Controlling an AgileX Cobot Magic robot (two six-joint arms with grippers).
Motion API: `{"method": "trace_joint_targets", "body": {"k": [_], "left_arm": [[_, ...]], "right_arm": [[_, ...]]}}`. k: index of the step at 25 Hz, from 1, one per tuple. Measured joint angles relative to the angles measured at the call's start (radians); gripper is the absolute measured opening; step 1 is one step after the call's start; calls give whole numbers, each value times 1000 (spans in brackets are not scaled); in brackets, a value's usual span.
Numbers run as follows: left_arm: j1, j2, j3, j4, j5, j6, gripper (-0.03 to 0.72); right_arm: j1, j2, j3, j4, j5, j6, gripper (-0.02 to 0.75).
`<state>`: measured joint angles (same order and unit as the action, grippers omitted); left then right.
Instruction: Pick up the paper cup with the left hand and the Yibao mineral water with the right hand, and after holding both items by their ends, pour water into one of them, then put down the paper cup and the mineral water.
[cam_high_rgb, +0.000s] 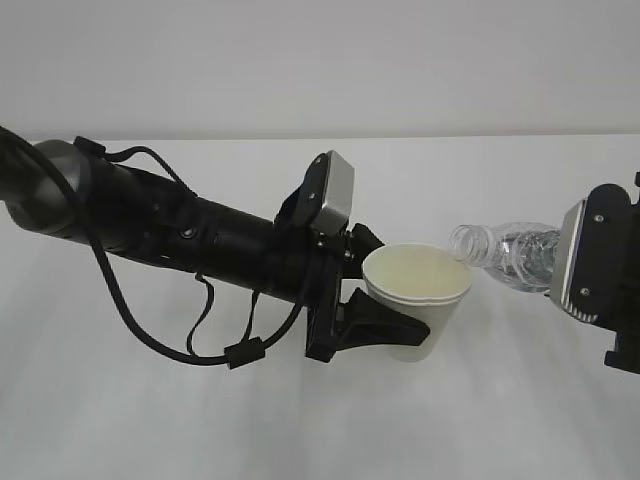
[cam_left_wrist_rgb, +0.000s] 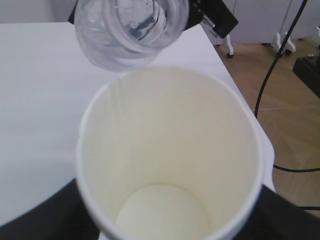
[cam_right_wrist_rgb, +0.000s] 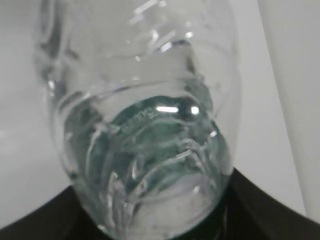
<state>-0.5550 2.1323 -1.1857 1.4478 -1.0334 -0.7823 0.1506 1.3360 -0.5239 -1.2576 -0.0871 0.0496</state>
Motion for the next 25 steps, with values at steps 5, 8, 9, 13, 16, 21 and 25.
{"method": "trace_joint_targets", "body": {"k": [5, 8, 9, 13, 16, 21, 25], "left_arm": [[0, 0, -7, 1, 0, -4, 486], [0, 7, -8, 1, 0, -4, 485], [0, 12, -8, 1, 0, -4, 484], [0, 24, -8, 1, 0, -4, 483], [-1, 24, -17, -2, 0, -4, 482], [-14, 26, -22, -6, -1, -4, 482], [-24, 55, -25, -12, -2, -4, 482]], "right_arm": [[0, 0, 0, 0, 1, 0, 432], [0, 0, 0, 0, 1, 0, 432], [0, 0, 0, 0, 1, 0, 432], [0, 0, 0, 0, 1, 0, 432], [0, 0, 0, 0, 1, 0, 432], [0, 0, -2, 0, 1, 0, 432], [0, 0, -2, 0, 1, 0, 432]]}}
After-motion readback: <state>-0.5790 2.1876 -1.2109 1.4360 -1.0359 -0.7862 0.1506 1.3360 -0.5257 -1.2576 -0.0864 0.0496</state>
